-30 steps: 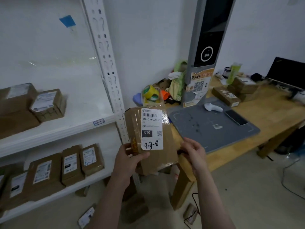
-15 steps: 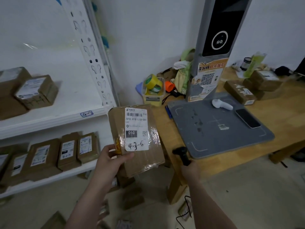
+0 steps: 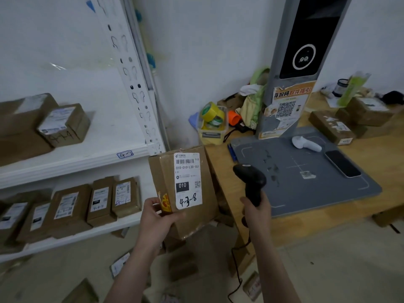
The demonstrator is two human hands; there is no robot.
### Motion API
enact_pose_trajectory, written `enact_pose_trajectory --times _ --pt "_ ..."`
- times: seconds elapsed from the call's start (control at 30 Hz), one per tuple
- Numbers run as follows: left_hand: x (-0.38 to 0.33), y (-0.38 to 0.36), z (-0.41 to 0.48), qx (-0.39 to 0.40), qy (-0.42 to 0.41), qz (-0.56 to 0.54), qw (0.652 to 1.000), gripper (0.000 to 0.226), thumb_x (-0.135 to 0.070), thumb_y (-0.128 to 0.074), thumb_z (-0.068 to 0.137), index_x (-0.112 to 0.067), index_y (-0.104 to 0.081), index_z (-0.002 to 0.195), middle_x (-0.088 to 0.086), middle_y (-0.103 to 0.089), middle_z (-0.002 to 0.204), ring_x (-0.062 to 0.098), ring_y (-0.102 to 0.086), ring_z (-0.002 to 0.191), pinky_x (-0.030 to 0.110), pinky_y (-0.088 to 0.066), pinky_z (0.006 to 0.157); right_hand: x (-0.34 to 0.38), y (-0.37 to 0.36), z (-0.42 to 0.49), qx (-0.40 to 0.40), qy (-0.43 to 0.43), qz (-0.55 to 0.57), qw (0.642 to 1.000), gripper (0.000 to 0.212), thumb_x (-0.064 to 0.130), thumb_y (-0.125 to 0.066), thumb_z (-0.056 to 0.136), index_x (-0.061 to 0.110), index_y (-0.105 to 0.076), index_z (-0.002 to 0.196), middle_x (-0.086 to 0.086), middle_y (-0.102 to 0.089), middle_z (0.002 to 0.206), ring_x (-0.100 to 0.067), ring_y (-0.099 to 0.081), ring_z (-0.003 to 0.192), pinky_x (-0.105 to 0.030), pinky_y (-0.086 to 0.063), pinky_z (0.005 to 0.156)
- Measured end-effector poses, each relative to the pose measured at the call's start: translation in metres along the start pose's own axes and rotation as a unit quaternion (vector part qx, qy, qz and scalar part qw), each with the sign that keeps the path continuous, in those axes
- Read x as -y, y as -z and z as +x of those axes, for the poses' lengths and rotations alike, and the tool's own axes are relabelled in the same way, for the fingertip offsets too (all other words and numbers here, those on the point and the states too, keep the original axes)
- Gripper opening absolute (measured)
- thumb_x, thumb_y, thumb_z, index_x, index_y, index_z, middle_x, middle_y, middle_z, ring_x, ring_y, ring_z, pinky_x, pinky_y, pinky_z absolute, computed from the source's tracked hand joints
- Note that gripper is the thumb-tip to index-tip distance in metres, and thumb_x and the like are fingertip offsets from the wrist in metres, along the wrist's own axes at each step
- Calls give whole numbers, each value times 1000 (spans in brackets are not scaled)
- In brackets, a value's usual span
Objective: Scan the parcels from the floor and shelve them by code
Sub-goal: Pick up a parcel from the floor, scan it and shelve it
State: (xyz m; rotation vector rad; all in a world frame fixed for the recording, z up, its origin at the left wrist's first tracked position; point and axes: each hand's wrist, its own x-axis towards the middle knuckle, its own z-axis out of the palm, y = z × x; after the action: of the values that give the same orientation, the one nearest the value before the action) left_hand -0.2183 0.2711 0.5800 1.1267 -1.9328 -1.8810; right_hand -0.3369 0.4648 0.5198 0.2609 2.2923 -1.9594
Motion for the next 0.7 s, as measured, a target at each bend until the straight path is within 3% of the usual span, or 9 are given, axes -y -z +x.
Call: enact_pose_trajectory --times 0.07,0.2,0.33,0.47,0.6,0.7 --pt "-3 -4 -2 12 -8 3 1000 67 1 -85 71 -17 -44 120 1 -63 111 22 -63 104 40 -55 88 30 -1 -21 33 38 54 997 35 9 -65 91 23 -58 122 -3 -65 91 -18 -61 81 -37 -52 73" --pt "-14 -17 -4 32 -33 -3 999 66 -1 -85 73 -16 -43 122 -2 -61 112 13 -61 100 42 -56 91 81 -3 -65 114 110 102 982 27 -2 -64 88 22 -61 100 8 -59 70 -4 -56 62 -16 -44 54" --pt "-20 -26 -4 41 -94 -27 994 67 2 -86 70 -14 -46 121 -1 -62 115 14 -63 106 25 -57 78 104 -5 -94 178 151 106 967 26 -9 -61 87 15 -61 95 13 -59 60 0 -56 57 -14 -45 55" --pt "-27 -33 -10 50 -156 -49 985 58 4 -84 72 -19 -50 113 -7 -63 109 1 -63 97 13 -55 68 112 -5 -105 161 166 115 966 25 -7 -64 85 16 -62 95 11 -59 63 -3 -57 60 -16 -46 56" --pt "-27 -35 -16 59 -186 -52 979 61 3 -85 71 -13 -50 118 -4 -64 114 0 -65 101 16 -57 74 116 -4 -110 131 179 115 968 29 -8 -64 85 20 -61 92 13 -59 63 -2 -55 58 -16 -47 54" --pt "-27 -37 -19 59 -194 -45 978 60 3 -86 69 -21 -50 111 -8 -64 112 -8 -64 95 18 -58 76 115 -4 -113 109 188 106 970 31 -10 -64 84 21 -60 91 15 -59 63 -1 -55 58 -17 -47 55"
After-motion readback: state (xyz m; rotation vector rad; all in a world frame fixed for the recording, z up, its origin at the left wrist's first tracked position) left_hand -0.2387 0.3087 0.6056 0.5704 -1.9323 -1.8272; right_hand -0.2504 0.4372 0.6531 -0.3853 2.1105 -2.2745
